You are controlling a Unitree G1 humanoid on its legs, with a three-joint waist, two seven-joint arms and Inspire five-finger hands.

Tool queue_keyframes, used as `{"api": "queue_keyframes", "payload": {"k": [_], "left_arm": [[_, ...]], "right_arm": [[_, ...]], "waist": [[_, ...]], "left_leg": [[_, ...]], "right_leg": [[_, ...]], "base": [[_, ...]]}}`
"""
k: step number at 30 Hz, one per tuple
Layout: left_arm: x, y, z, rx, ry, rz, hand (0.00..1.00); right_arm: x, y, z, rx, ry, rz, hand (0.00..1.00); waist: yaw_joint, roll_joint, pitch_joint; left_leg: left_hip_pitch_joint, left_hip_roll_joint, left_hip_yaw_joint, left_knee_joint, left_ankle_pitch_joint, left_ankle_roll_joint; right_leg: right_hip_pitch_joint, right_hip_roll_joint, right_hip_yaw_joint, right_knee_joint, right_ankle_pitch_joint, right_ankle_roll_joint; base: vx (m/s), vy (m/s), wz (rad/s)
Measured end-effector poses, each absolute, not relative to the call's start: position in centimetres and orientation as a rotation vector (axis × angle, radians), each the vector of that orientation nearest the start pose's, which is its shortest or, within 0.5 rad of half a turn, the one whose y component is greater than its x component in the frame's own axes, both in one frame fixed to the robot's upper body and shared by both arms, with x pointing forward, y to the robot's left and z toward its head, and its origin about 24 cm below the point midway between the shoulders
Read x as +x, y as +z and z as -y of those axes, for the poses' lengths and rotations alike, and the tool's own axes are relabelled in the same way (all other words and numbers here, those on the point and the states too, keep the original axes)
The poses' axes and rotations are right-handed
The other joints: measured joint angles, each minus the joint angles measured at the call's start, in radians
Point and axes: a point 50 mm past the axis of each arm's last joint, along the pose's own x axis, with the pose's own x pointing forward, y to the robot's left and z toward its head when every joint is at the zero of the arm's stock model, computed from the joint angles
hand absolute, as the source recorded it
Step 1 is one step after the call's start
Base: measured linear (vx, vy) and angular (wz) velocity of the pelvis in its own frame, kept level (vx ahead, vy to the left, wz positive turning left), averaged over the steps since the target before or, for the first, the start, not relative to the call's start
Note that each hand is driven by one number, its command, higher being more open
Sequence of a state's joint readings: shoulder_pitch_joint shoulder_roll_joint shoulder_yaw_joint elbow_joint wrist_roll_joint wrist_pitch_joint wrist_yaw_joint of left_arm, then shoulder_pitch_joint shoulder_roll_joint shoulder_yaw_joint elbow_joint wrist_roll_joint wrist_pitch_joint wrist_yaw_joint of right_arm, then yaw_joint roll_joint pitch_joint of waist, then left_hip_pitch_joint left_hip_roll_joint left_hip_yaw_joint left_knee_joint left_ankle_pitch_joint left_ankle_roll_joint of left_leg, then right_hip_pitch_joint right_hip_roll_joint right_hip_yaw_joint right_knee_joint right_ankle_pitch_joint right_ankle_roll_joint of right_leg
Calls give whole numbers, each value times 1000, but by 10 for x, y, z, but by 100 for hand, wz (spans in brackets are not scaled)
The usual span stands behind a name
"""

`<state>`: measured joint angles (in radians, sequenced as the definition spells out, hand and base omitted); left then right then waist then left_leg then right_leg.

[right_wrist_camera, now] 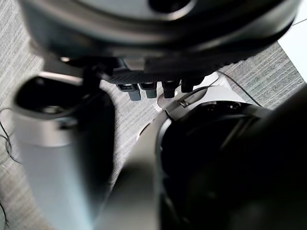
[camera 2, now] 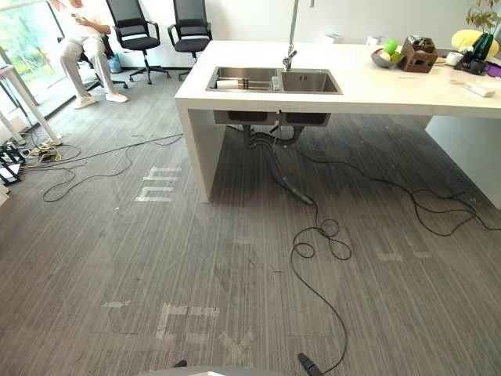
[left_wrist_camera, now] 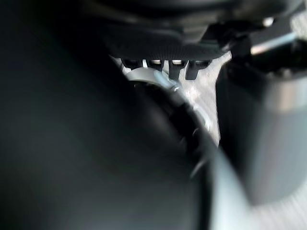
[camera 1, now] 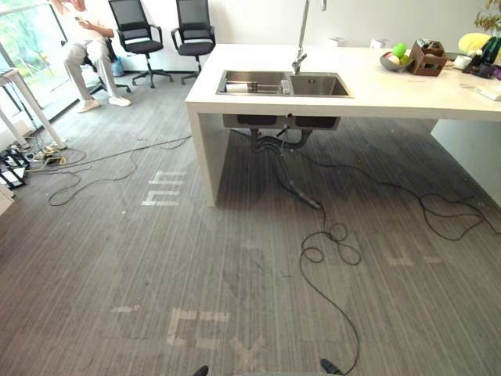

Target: Walk over to the sink, pick up the cup, carry it to the dishwasher, place the cup inside the dishwasher, then close the dishwasher door

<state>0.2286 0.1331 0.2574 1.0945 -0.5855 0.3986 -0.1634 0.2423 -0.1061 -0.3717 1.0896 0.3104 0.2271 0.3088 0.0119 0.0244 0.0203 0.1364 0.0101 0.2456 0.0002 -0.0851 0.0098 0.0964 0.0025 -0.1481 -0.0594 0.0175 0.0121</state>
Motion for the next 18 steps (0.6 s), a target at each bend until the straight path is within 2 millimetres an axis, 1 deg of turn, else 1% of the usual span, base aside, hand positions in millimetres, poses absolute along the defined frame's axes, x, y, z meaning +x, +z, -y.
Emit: {"api": "queue_keyframes", "payload": {"k": [1,2,4,6,7,11,14,17,18], "left_arm": [[5,-172,-203,-765,511,-1413,100],[7,-172,-203,-746,501,-1407,100],[16,-173,-202,-659,445,-1387,100],[20,-173,-203,-624,417,-1358,100],[23,-172,-203,-610,408,-1341,100],[28,-172,-205,-547,397,-1302,100],[30,-172,-206,-486,387,-1286,100],[34,-171,-209,-413,390,-1248,100],[37,-170,-211,-355,404,-1214,100]], "right_arm": [[6,-170,212,632,-389,-1285,100],[7,-170,212,607,-379,-1282,100],[23,-170,214,458,-300,-1258,100],[31,-169,217,353,-261,-1239,100],[34,-168,217,328,-252,-1233,100],[45,-167,217,282,-212,-1225,100],[47,-167,217,238,-167,-1222,100],[49,-167,217,235,-159,-1220,100],[50,-167,216,229,-153,-1216,100]], "waist": [[-1,1,1],[0,1,1],[0,-1,2],[0,-3,4],[1,-4,8],[0,-6,31],[0,-10,34],[0,-14,37],[0,-16,41]], "left_leg": [[13,-1,-2,-14,5,-4],[19,-1,-4,-21,7,-6],[36,0,-8,-39,12,-13],[38,1,-14,-50,18,-19],[38,1,-15,-57,22,-19],[39,0,-18,-70,33,-20],[39,0,-26,-74,36,-19],[40,-2,-34,-84,44,-16],[40,-2,-37,-84,45,-15]], "right_leg": [[13,1,-5,-11,2,3],[19,2,-8,-15,2,3],[32,7,-14,-24,3,4],[31,8,-20,-24,2,5],[29,8,-22,-24,2,5],[27,10,-26,-24,2,5],[26,10,-30,-25,2,5],[26,10,-38,-25,2,5],[26,10,-40,-25,2,5]], "base": [[24,-21,6],[16,-34,11],[-16,-36,6],[-18,-35,7],[-33,-36,8],[-54,-31,3],[-55,-24,5],[-50,-19,8],[-53,-13,8]]}}
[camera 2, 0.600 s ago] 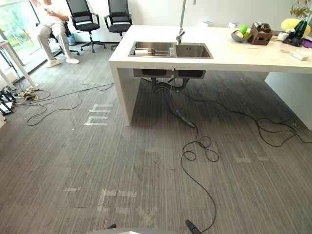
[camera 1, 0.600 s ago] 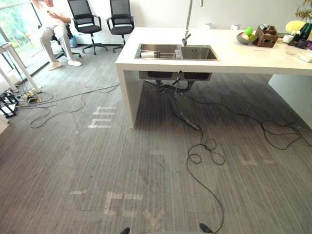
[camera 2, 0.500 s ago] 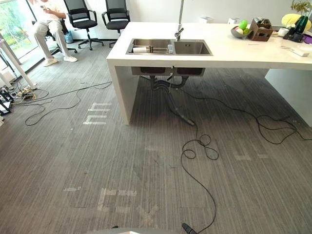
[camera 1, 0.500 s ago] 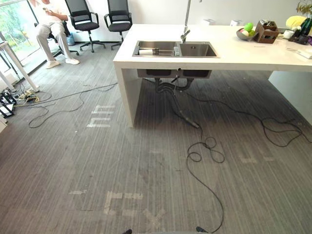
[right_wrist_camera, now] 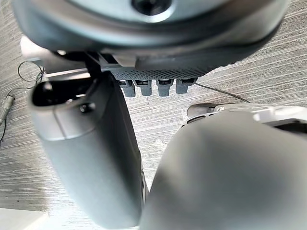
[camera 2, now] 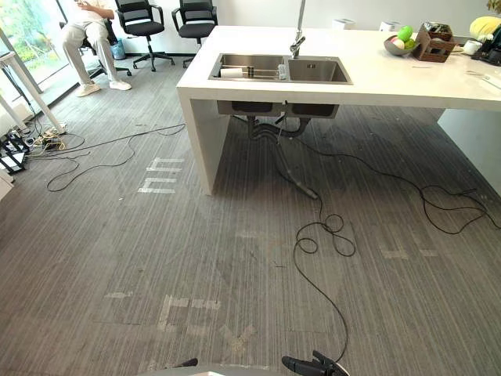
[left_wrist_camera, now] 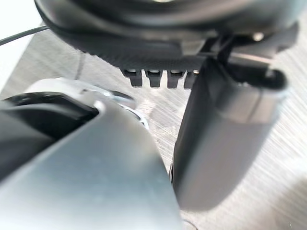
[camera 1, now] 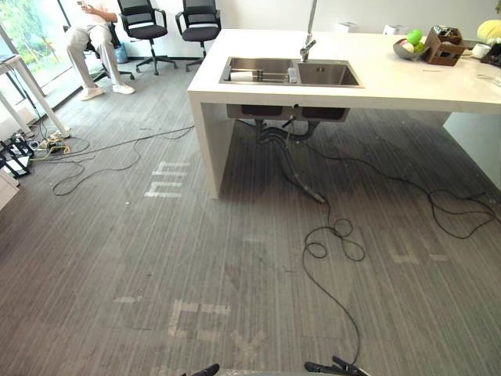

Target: Walk over to the sink, pick up the cup, carry it to the dishwasher, place the cup inside the dishwasher, then close the dishwasher door

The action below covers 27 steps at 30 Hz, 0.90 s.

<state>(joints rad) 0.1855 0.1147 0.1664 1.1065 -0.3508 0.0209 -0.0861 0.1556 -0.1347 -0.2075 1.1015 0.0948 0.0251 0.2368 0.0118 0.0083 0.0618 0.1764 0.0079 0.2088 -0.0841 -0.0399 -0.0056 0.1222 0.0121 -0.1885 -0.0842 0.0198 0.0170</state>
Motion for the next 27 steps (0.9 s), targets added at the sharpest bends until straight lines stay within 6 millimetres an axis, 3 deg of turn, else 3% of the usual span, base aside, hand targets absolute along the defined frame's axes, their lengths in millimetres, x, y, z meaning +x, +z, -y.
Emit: {"api": "queue_keyframes", "payload": {"k": [9,20,23,24,25,26,27], "left_arm": [[58,-164,-211,-245,474,-1042,100],[56,-164,-211,-272,530,-1043,100],[58,-164,-212,-303,557,-1036,100],[57,-165,-212,-316,571,-1045,100],[55,-165,-215,-332,604,-1048,100],[53,-165,-217,-343,628,-1049,100],[45,-165,-219,-367,669,-1057,100]], "right_arm": [[55,-166,212,252,-135,-1155,100],[61,-163,210,289,-74,-1080,100],[66,-160,210,287,-68,-1021,100],[65,-159,212,292,-82,-1001,100],[69,-156,213,325,-107,-950,100],[72,-154,211,333,-105,-922,100],[73,-152,209,335,-102,-886,100]], "waist": [[-3,-9,9],[-5,-8,55],[-14,-11,93],[-14,-15,102],[-17,-18,106],[-24,-31,114],[-37,-37,120]], "left_leg": [[0,-4,-3,0,2,2],[53,-4,13,2,-2,7],[47,-12,8,55,-46,38],[40,-19,2,75,-57,51],[30,-31,-1,99,-67,60],[31,-36,-6,110,-73,64],[40,-35,-13,128,-86,66]], "right_leg": [[1,-3,-1,0,1,-1],[40,-5,19,24,-4,1],[-71,-46,21,316,-129,23],[-169,-76,27,527,-159,35],[-293,-121,28,783,-152,-20],[-342,-145,24,892,-142,-47],[-396,-166,23,1014,-146,-42]], "base": [[-50,-8,1],[-56,-9,-5],[-108,21,4],[-114,37,14],[-99,34,17],[-39,16,21],[77,17,15]]}}
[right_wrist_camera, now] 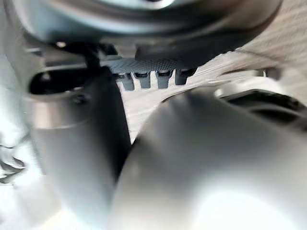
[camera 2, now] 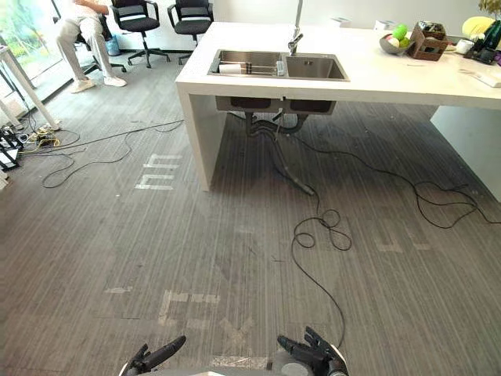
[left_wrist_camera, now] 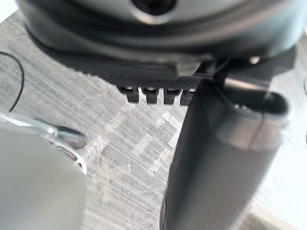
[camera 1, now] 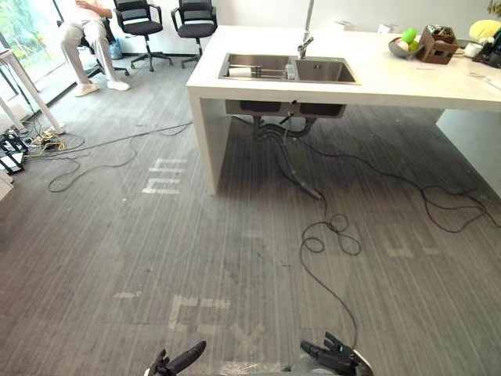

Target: Walk over to the sink, pick up the cup, carry it to the dishwasher, place the cup inside the dishwasher, then close the dishwasher door

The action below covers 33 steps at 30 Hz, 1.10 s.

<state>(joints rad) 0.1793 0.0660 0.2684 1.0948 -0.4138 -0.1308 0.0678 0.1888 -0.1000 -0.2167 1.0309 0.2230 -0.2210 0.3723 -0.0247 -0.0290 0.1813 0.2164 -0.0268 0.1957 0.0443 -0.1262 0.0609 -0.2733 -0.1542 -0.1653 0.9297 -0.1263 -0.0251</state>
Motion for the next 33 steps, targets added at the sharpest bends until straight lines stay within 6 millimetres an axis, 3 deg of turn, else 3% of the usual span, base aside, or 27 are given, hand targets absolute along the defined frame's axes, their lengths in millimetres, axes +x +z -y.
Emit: {"api": "queue_keyframes", "payload": {"k": [2,5,7,8,10,11,13,14,16,17,18,19,20,21,22,23,24,25,26,27,28,29,31,33], "left_arm": [[34,-167,-217,-419,732,-1074,100],[37,-167,-215,-454,773,-1061,100],[41,-167,-215,-462,768,-1059,100],[47,-166,-215,-474,761,-1060,100],[49,-167,-214,-490,767,-1061,100],[56,-167,-208,-511,754,-1058,100],[66,-167,-200,-520,717,-1048,100],[71,-166,-198,-513,695,-1037,100],[72,-166,-192,-524,693,-1033,100],[71,-166,-191,-532,701,-1035,100],[69,-167,-191,-535,710,-1038,100],[66,-167,-190,-549,728,-1040,100],[64,-167,-189,-559,741,-1040,100],[62,-167,-192,-562,763,-1035,100],[61,-166,-197,-548,781,-1024,100],[62,-165,-199,-540,787,-1011,100],[66,-162,-203,-499,780,-974,100],[72,-158,-207,-420,756,-937,100],[76,-156,-209,-376,741,-921,100],[84,-151,-215,-282,713,-887,100],[87,-148,-216,-243,701,-870,100],[94,-142,-215,-166,684,-836,100],[113,-127,-217,-43,683,-717,100],[155,-100,-209,74,622,-542,100]], "right_arm": [[70,-153,207,349,-112,-876,100],[70,-152,207,377,-129,-851,100],[72,-151,206,395,-138,-823,100],[72,-150,205,412,-151,-808,100],[71,-150,204,419,-154,-801,100],[70,-148,207,426,-164,-788,100],[71,-145,209,422,-164,-767,100],[73,-144,212,422,-166,-761,100],[71,-145,217,437,-196,-772,100],[68,-145,219,440,-209,-778,100],[60,-147,221,449,-239,-791,100],[55,-148,222,454,-255,-808,100],[55,-148,223,451,-256,-807,100],[55,-149,223,452,-255,-812,100],[53,-150,220,459,-253,-824,100],[53,-151,219,463,-252,-828,100],[54,-151,219,468,-245,-830,100],[60,-152,220,472,-233,-825,100],[64,-151,220,475,-229,-818,100],[73,-150,219,476,-214,-796,100],[78,-149,219,476,-206,-785,100],[83,-146,221,470,-187,-762,100],[96,-145,210,456,-109,-758,100],[101,-148,200,465,-72,-793,100]], "waist": [[3,0,5],[0,8,19],[-7,12,36],[-6,14,44],[-7,13,46],[-16,28,51],[-18,42,38],[-8,47,36],[-18,76,13],[-22,86,4],[-27,103,-10],[-26,109,-15],[-25,112,-17],[-22,113,-17],[-18,101,-14],[-15,95,-15],[-7,84,-12],[21,80,-9],[34,75,-6],[47,58,5],[49,50,10],[58,53,8],[86,44,8],[71,25,2]], "left_leg": [[28,11,-2,-2,-9,-2],[39,45,-8,1,-38,-30],[45,82,-16,12,-67,-57],[71,112,-23,34,-113,-90],[99,124,-41,57,-159,-115],[147,159,-78,74,-215,-115],[159,181,-113,109,-232,-105],[142,193,-123,181,-233,-109],[57,232,-166,402,-188,-129],[34,241,-183,458,-162,-144],[-25,259,-218,587,-80,-195],[-91,282,-220,735,58,-227],[-131,299,-210,815,94,-227],[-213,328,-179,982,56,-199],[-288,328,-150,1078,0,-184],[-327,318,-136,1090,-28,-171],[-398,297,-85,1057,-80,-152],[-457,286,8,959,-131,-102],[-480,276,54,889,-144,-82],[-505,237,129,691,-137,-73],[-508,211,153,555,-108,-72],[-512,171,148,268,-1,-81],[-544,146,101,264,170,-55],[-591,122,69,338,163,-27]], "right_leg": [[-11,-4,-14,-19,-23,28],[-11,8,-88,-312,-23,36],[-8,43,-91,-549,26,56],[-6,56,-65,-705,82,66],[8,50,-28,-725,86,67],[7,56,-34,-612,139,77],[-30,59,-51,-470,91,16],[-43,62,-56,-407,32,4],[-21,85,-78,-346,-72,-10],[-8,94,-84,-347,-88,-8],[28,112,-96,-361,-115,-7],[80,136,-95,-401,-139,-21],[113,150,-95,-431,-144,-28],[194,175,-93,-500,-142,-41],[292,189,-91,-580,-141,-43],[335,191,-91,-618,-141,-44],[405,190,-81,-677,-127,-34],[457,181,-46,-720,-124,-31],[481,171,-28,-740,-123,-29],[530,140,0,-772,-125,-22],[551,122,9,-781,-128,-14],[583,107,45,-802,-142,3],[639,80,122,-822,-202,2],[589,65,164,-738,-176,-6]], "base": [[149,3,6],[270,-106,2],[357,-209,12],[437,-260,15],[506,-308,32],[559,-342,72],[503,-307,56],[529,-352,11],[582,-367,7],[534,-258,13],[531,-203,9],[537,-184,4],[656,-158,-4],[644,-117,1],[630,-103,4],[510,-67,0],[513,-40,-36],[531,-8,-58],[570,65,-87],[481,94,-69],[588,151,-82],[573,218,-80],[707,353,-79],[572,335,11]]}}
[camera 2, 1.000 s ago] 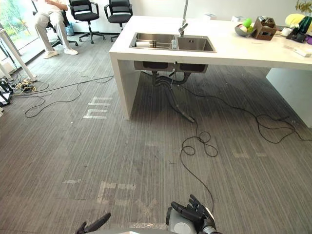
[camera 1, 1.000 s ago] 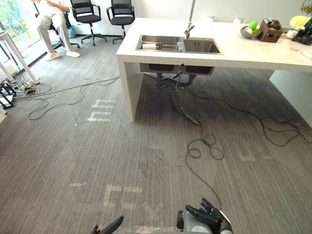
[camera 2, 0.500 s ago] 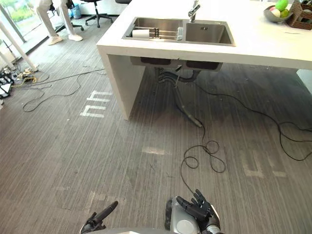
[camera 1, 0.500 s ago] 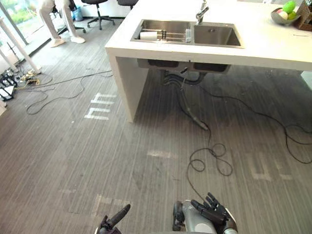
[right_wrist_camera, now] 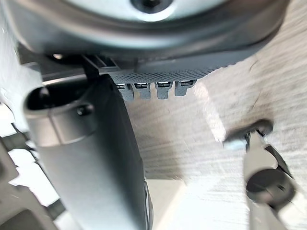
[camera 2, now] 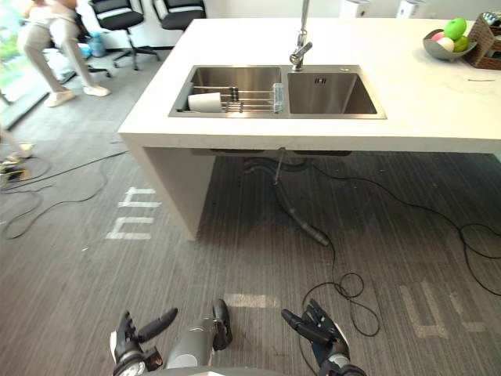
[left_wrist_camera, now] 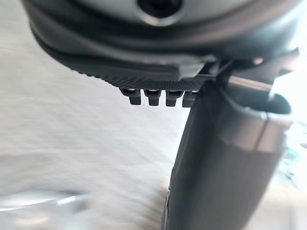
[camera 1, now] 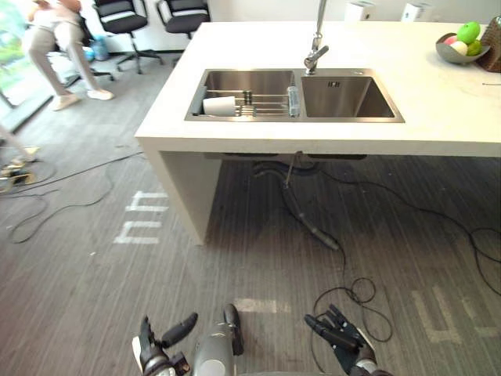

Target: Walk over to the sink, pick up the cup, carry it to the dishwasher, place the cup inside the dishwasher, then close the dishwasher door

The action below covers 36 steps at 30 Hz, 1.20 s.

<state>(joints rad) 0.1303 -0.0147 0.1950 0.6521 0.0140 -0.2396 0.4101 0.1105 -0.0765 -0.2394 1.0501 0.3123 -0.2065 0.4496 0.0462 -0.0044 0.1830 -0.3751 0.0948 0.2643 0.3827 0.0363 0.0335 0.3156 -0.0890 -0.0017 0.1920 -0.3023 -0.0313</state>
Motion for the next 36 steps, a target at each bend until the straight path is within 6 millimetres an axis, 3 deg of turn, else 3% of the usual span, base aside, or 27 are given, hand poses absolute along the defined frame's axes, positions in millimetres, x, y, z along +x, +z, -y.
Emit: {"api": "queue_keyframes", "payload": {"k": [2,3,4,5,6,7,8,9,10,11,12,14,15,16,17,19,22,23,24,26,27,28,33,36], "left_arm": [[183,-71,-203,119,575,-377,100],[200,-48,-200,144,533,-263,100],[212,-22,-199,155,504,-142,100],[218,-9,-200,161,495,-79,100],[228,24,-199,194,482,70,100],[231,36,-199,208,484,123,100],[233,50,-197,223,490,186,100],[232,67,-195,272,501,273,100],[233,81,-191,324,499,356,100],[235,88,-188,344,491,396,100],[240,97,-183,386,473,460,100],[243,104,-178,431,452,511,100],[243,104,-176,452,447,522,100],[243,104,-175,456,443,521,100],[241,102,-173,458,430,516,100],[236,91,-162,423,415,468,100],[237,91,-131,443,250,495,100],[237,90,-127,442,222,495,100],[237,90,-122,445,178,492,100],[237,92,-122,451,155,497,100],[238,97,-122,455,143,517,100],[240,103,-120,456,129,541,100],[249,113,-126,601,-28,575,100],[255,106,-136,757,-175,517,100]], "right_arm": [[97,-153,192,480,-68,-846,100],[88,-157,188,498,-96,-883,100],[83,-157,189,501,-122,-882,100],[82,-157,190,504,-132,-879,100],[82,-156,191,511,-154,-853,100],[82,-156,193,522,-172,-834,100],[80,-154,198,545,-204,-808,100],[77,-152,202,571,-236,-770,100],[75,-151,203,587,-252,-747,100],[75,-151,204,596,-263,-733,100],[74,-150,203,613,-272,-705,100],[72,-150,199,641,-293,-694,100],[65,-152,194,658,-303,-706,100],[59,-153,193,659,-307,-720,100],[43,-156,189,660,-299,-775,100],[36,-155,199,648,-303,-793,100],[34,-157,203,642,-288,-852,100],[32,-157,204,635,-285,-867,100],[26,-158,207,622,-287,-892,100],[19,-157,211,604,-289,-909,100],[16,-157,214,597,-298,-913,100],[14,-156,220,598,-315,-907,100],[15,-156,223,632,-336,-890,100],[21,-155,225,651,-338,-869,100]], "waist": [[-16,-24,10],[-17,-53,2],[-22,-64,-8],[-28,-67,-10],[-31,-69,-12],[-32,-69,-12],[-35,-64,-10],[-36,-48,-7],[-40,-41,-11],[-43,-41,-11],[-51,-37,-12],[-81,-34,-12],[-91,-33,-13],[-92,-34,-14],[-92,-54,-29],[-93,13,-54],[-95,24,-60],[-95,24,-60],[-94,22,-75],[-91,23,-97],[-89,34,-113],[-90,51,-125],[-107,67,-145],[-117,69,-146]], "left_leg": [[14,-43,-20,23,-35,41],[52,-86,-24,25,-71,54],[86,-110,-29,49,-124,62],[106,-119,-32,56,-148,67],[176,-136,-39,43,-188,65],[221,-146,-40,20,-196,64],[298,-157,-39,-28,-204,60],[406,-157,-36,-105,-208,54],[485,-148,-36,-171,-207,44],[515,-142,-38,-193,-208,38],[560,-124,-45,-221,-216,20],[597,-86,-66,-234,-241,-19],[623,-65,-76,-233,-267,-49],[638,-57,-77,-227,-286,-64],[662,-61,-85,-204,-331,-96],[667,9,-67,-144,-362,-118],[593,81,-54,63,-296,-155],[570,105,-46,119,-289,-158],[543,155,44,154,-298,-153],[529,181,117,71,-295,-144],[518,184,148,-44,-218,-124],[499,184,156,-132,-116,-125],[565,138,154,-348,-72,-141],[561,123,155,-396,-72,-142]], "right_leg": [[-26,-25,5,125,26,36],[-52,-55,10,256,61,88],[-99,-70,13,417,144,177],[-131,-77,18,504,212,234],[-229,-107,11,742,299,288],[-266,-132,-19,836,292,273],[-310,-167,-70,929,260,207],[-367,-181,-123,982,202,121],[-433,-167,-161,956,150,89],[-465,-158,-179,920,124,84],[-522,-135,-214,787,87,78],[-572,-82,-229,498,84,72],[-585,-39,-196,331,122,66],[-584,-22,-170,269,162,61],[-581,-18,-126,215,299,31],[-574,23,-156,269,233,17],[-473,38,-223,209,186,-5],[-440,39,-233,181,186,-6],[-382,34,-256,122,190,-10],[-355,24,-265,89,190,-10],[-347,20,-270,78,190,-8],[-350,25,-274,74,189,0],[-356,29,-288,34,213,23],[-366,34,-288,-3,252,33]], "base": [[508,270,59],[571,218,62],[564,193,44],[646,203,23],[525,162,8],[616,180,-3],[391,104,-17],[468,103,-24],[353,49,-18],[515,-21,-3],[514,-101,20],[490,-150,32],[382,-157,25],[511,-225,28],[554,-250,19],[620,-292,19],[391,-230,48],[397,-249,57],[279,-176,38],[220,-120,24],[198,-33,18],[159,-8,13],[17,74,13],[-88,77,2]]}}
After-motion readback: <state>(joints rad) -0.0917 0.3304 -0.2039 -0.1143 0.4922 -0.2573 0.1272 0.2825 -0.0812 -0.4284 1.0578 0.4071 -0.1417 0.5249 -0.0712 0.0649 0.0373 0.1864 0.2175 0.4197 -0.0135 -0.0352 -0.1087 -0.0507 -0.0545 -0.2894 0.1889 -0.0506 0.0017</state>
